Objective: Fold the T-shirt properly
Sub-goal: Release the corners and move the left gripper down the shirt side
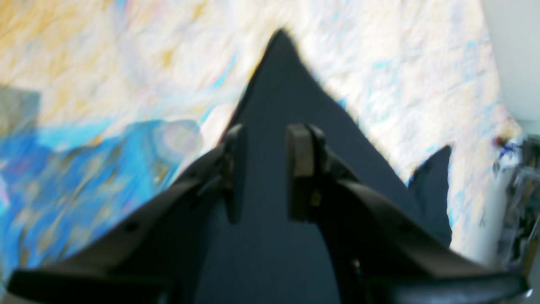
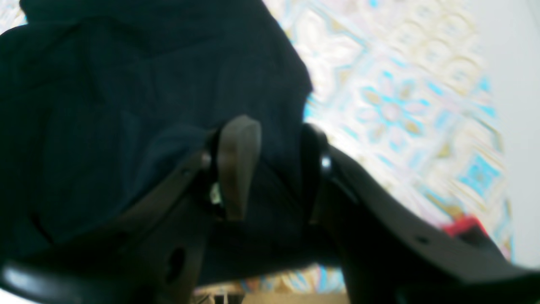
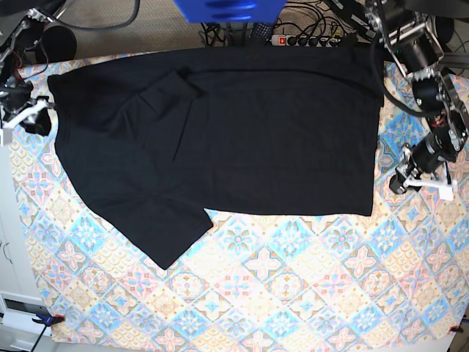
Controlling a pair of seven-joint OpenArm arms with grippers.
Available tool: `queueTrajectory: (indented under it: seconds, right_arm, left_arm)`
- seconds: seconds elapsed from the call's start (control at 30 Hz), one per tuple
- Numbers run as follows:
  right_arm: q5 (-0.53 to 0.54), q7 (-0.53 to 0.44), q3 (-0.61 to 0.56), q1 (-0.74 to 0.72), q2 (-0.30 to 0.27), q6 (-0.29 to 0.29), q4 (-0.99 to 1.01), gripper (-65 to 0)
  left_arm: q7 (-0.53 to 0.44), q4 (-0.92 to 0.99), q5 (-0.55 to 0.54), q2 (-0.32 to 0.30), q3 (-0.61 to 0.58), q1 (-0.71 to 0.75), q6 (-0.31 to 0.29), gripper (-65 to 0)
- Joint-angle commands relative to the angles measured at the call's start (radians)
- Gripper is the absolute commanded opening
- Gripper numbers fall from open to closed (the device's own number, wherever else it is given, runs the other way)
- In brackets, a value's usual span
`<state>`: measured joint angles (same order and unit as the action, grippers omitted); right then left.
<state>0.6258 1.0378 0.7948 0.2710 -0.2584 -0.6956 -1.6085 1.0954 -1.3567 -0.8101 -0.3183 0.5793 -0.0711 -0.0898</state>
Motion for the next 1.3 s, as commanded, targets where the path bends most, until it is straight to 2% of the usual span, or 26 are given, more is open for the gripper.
queueTrajectory:
  seconds: [0.0, 0.13, 0.23, 0.5, 0.57, 0.7, 0.97, 1.17, 1.27]
  right_arm:
    - [0.012, -0.015, -0.007, -0.008, -0.022, -0.003, -0.017, -44.8]
    - [0.010, -0.015, -0.024, -0.017, -0.020, -0.003, -0.017, -44.8]
    - [0.010, -0.015, -0.024, -0.017, -0.020, -0.003, -0.017, -44.8]
    - [0.010, -0.015, -0.024, -0.016, -0.020, -0.003, -0.017, -44.8]
    - [0.010, -0.015, -0.024, -0.016, -0.020, -0.003, -0.017, -44.8]
    - [0.010, -0.015, -0.024, -0.014, -0.020, -0.003, -0.019, -44.8]
    - [0.012, -0.015, -0.024, -0.014, -0.020, -0.003, -0.019, -44.8]
    - [0.012, -0.015, -0.024, -0.014, -0.020, -0.003, -0.019, -44.8]
    - [0.012, -0.015, -0.024, -0.014, -0.020, -0.003, -0.019, -44.8]
  left_arm:
    - [-0.005, 0.023, 0.007, -0.015, 0.003, -0.045, 0.000, -48.4]
    - [-0.011, 0.187, 0.068, -0.011, 0.003, -0.169, 0.000, -48.3]
    - [-0.065, 0.310, 0.116, -0.011, -0.009, -0.246, 0.000, -48.3]
    - [-0.286, 0.512, 0.157, -0.017, -0.269, -0.322, 0.000, -48.1]
    - [-0.326, 0.566, 0.157, -0.015, -0.316, -0.339, 0.002, -44.4]
    - [-0.389, 0.630, 0.156, -0.014, -0.382, -0.355, 0.003, -32.2]
    - [-0.403, 0.626, 0.150, -0.023, -0.401, -0.349, 0.003, -30.9]
    - [-0.406, 0.607, 0.148, -0.087, -0.401, -0.335, 0.002, -30.9]
    - [-0.406, 0.596, 0.153, -0.091, -0.401, -0.335, 0.002, -30.9]
